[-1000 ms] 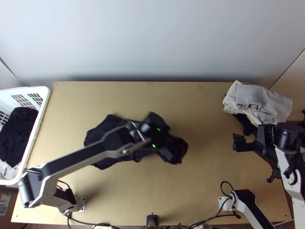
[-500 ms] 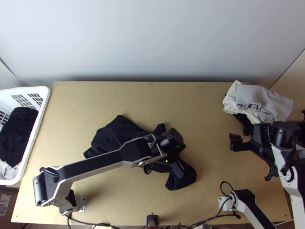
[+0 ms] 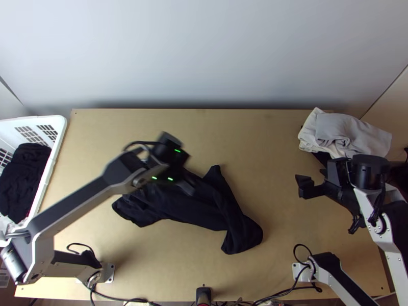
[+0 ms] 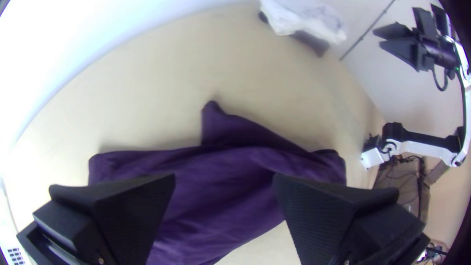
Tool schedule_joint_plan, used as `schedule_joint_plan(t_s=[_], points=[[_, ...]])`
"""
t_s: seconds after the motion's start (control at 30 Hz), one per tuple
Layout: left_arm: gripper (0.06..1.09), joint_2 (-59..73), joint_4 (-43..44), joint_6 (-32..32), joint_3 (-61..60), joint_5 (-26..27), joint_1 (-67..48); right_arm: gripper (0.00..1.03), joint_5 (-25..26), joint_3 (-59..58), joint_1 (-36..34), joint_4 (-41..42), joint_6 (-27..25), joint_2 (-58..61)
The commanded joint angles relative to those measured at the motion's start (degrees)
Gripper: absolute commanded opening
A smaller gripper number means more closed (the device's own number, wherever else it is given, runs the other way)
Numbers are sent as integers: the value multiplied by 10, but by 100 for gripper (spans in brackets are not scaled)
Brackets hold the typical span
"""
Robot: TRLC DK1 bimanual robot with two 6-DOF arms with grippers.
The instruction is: Fold the t-shirt
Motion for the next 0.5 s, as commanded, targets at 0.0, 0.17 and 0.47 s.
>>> schedule_joint_plan(t_s=[0.0, 0.17, 0.47], points=[[102, -62, 26, 19, -108, -21, 131, 98, -8, -2, 43, 3, -5, 14], [102, -86, 49, 19, -159, -31, 191, 98, -8, -13, 105, 4, -8, 32], [102, -146, 36, 26, -203, -32, 281, 98, -9, -12, 193, 78, -5, 134]])
